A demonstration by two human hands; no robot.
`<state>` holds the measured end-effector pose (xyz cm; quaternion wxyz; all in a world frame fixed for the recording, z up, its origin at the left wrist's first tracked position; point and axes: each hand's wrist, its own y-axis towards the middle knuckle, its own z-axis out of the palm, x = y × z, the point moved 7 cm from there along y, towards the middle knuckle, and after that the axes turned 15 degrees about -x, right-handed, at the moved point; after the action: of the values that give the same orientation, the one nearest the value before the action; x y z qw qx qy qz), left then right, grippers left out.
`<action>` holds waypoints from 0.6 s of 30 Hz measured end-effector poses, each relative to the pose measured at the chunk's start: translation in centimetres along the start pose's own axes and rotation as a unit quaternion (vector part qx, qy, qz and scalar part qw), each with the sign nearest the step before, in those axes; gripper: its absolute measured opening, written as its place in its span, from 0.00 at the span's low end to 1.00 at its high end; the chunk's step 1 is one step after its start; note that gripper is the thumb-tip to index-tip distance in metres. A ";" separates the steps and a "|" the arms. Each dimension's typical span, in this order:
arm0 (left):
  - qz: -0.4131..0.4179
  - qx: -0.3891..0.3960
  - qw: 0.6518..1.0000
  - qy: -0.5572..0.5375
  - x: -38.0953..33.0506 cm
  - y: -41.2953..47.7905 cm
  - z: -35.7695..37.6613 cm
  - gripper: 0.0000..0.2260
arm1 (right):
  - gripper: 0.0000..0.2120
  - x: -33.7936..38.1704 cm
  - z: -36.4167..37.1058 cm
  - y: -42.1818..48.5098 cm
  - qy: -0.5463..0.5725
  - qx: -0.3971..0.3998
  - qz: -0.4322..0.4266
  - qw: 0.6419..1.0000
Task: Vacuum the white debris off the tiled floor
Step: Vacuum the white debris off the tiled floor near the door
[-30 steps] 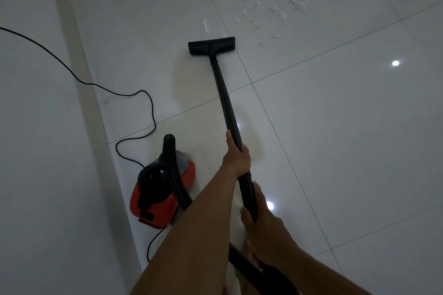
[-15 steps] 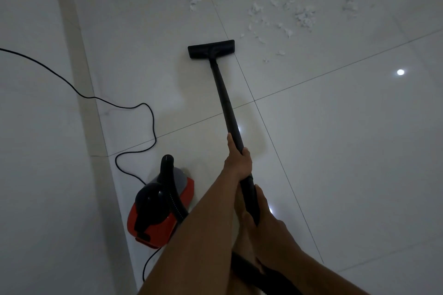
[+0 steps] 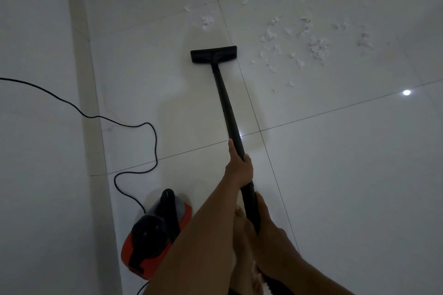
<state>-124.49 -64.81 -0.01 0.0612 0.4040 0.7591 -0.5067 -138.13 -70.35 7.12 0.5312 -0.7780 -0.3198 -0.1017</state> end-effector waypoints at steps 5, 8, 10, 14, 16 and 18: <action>-0.018 -0.010 1.000 -0.005 -3.3 1.8 -0.4 0.30 | 0.34 2.4 -2.4 2.0 -0.023 0.010 -0.020 0.999; -0.028 -0.015 0.999 -0.005 -4.8 1.9 -0.2 0.30 | 0.33 3.3 -4.1 2.4 -0.035 0.013 -0.033 0.999; -0.035 -0.018 0.999 0.000 -5.5 1.6 0.0 0.30 | 0.32 3.9 -5.4 2.3 -0.042 0.021 -0.044 0.998; -0.054 -0.019 0.998 -0.006 -7.0 0.3 0.9 0.30 | 0.32 3.7 -7.8 1.9 -0.049 0.037 -0.046 0.997; -0.063 -0.020 0.998 -0.016 -7.7 -0.8 1.5 0.30 | 0.32 3.1 -8.9 1.7 -0.049 0.046 -0.037 0.997; -0.070 -0.021 0.997 -0.010 -8.1 -2.0 2.1 0.30 | 0.32 2.7 -10.0 1.1 -0.051 0.061 -0.037 0.996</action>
<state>-121.10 -71.31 4.51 0.0412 0.3436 0.7954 -0.4977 -133.60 -78.46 11.76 0.5560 -0.7361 -0.3811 -0.0619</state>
